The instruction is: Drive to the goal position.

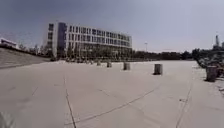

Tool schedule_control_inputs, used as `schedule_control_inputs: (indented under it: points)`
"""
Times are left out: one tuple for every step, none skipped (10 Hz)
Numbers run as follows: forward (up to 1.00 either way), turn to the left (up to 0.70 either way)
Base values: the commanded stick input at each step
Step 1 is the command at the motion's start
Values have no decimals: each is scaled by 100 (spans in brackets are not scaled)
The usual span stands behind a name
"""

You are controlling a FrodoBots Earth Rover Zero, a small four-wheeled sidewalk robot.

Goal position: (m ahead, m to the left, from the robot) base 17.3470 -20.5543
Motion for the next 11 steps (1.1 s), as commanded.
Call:
schedule_control_inputs:
  points:
    - [100, -11]
    - [100, 0]
    - [100, 0]
    - [100, 0]
    - [100, 0]
    - [100, 0]
    - [100, 0]
    - [100, 0]
    - [100, 0]
    - [100, 0]
    - [100, 0]
